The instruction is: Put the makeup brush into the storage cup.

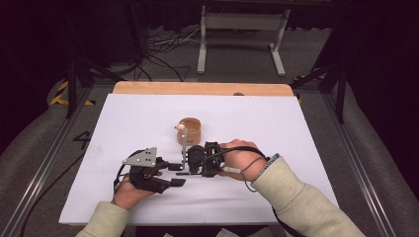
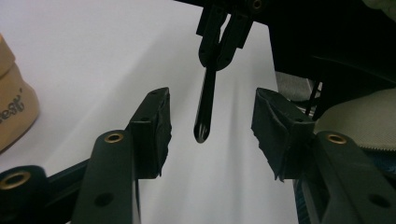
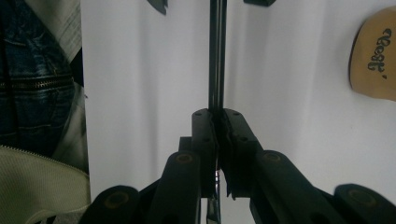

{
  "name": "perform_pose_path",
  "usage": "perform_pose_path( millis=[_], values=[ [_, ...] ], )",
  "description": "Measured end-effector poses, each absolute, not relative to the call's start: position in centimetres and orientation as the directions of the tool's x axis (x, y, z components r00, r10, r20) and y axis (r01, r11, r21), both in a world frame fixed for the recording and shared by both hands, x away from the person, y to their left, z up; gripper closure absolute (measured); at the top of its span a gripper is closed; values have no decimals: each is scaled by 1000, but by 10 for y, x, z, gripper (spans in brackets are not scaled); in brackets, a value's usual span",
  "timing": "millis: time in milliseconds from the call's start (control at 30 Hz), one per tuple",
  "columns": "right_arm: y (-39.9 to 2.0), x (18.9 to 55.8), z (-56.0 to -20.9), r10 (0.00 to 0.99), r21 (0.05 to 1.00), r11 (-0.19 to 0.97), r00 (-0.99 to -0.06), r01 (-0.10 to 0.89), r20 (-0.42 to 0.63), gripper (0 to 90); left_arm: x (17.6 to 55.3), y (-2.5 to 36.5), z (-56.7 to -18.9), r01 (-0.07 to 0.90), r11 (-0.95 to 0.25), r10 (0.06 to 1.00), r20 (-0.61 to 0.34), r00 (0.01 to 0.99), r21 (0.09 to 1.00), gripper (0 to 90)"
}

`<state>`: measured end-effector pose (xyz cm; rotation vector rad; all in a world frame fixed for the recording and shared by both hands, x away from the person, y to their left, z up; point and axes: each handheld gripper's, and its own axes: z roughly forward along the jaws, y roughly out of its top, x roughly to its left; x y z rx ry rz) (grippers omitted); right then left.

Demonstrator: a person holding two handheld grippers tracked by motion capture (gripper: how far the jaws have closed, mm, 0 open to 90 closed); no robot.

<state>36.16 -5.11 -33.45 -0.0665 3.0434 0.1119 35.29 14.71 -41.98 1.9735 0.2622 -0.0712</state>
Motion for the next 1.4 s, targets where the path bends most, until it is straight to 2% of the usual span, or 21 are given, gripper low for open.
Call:
perform_pose_path(
  millis=[233,433,600,767,1200,1400],
  values=[
    [-46,356,-335,-70,55,996,-993,-75,-97,848,351,141,-422,204,-421,126,-166,978,884,598],
    [-44,356,-336,-76,45,996,-993,-80,-89,847,352,137,-424,207,-450,126,-167,978,869,626],
    [-42,356,-338,-83,43,995,-993,-87,-88,848,351,135,-425,202,-463,110,-171,979,863,700],
    [-41,356,-340,-86,41,995,-993,-90,-82,847,352,134,-426,207,-473,118,-172,978,856,710],
    [-40,356,-345,-105,36,993,-992,-108,-66,847,352,133,-426,204,-494,108,-173,979,845,819],
    [-41,356,-345,-113,41,992,-992,-116,-61,845,351,133,-426,193,-498,103,-163,981,845,829]
  ],
)
